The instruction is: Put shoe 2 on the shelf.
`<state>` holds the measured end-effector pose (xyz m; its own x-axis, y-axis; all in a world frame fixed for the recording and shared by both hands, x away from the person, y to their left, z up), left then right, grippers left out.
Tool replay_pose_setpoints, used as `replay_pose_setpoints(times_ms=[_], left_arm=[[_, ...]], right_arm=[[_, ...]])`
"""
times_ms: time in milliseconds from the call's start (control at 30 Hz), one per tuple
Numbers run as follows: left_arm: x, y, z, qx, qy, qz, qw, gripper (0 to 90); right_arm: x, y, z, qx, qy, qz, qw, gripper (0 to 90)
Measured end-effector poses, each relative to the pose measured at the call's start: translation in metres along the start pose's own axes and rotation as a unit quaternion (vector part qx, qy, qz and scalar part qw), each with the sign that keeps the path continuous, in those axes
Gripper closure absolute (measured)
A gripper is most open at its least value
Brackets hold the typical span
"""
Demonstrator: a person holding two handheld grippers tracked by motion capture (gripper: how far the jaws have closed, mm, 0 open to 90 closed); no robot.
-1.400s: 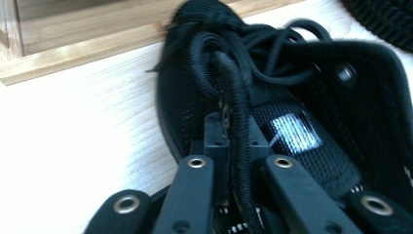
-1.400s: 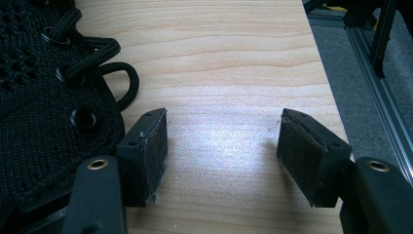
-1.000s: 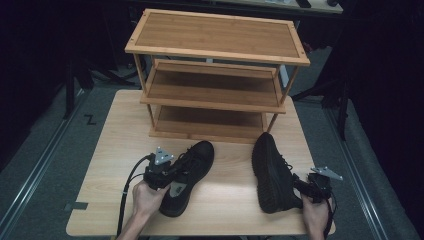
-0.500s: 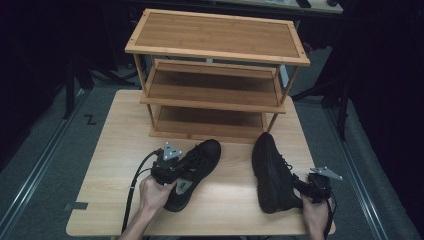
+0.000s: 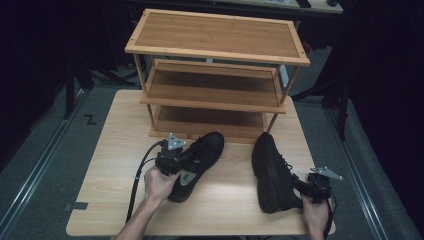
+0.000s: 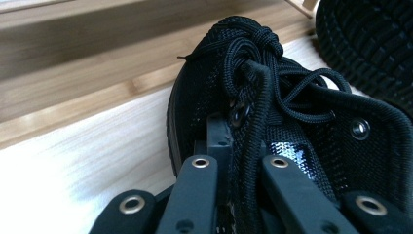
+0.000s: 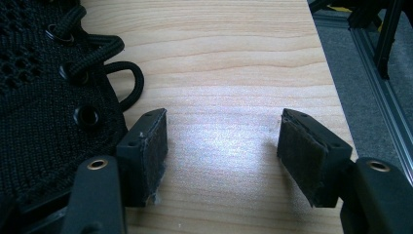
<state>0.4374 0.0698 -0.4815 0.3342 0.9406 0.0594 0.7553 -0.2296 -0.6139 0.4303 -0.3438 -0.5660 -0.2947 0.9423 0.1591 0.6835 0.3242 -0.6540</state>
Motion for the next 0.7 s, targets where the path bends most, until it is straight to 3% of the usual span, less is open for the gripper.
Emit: replay_pose_setpoints(times_ms=[333,700], left_arm=[[0.001,0.009,-0.026,-0.019,-0.021,-0.012,0.9995,88.2],[0.012,0.02,-0.054,-0.043,-0.033,-0.034,0.998,88.2]], right_arm=[[0.0,0.0,0.0,0.0,0.003,-0.001,1.0,35.5],[0.0,0.0,0.0,0.0,0.002,-0.002,1.0,35.2]])
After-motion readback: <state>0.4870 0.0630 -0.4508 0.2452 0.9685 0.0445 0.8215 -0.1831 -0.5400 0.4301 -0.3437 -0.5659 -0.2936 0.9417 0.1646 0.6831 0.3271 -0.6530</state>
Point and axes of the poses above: each handheld gripper's, and its own axes: y roughly forward along the jaws, z roughly out of its underside, x roughly to its left, the point moved 9 cm from there along y, roughly forward along the jaws, and after that the axes turned 15 degrees about -z, right-handed, at the moved point
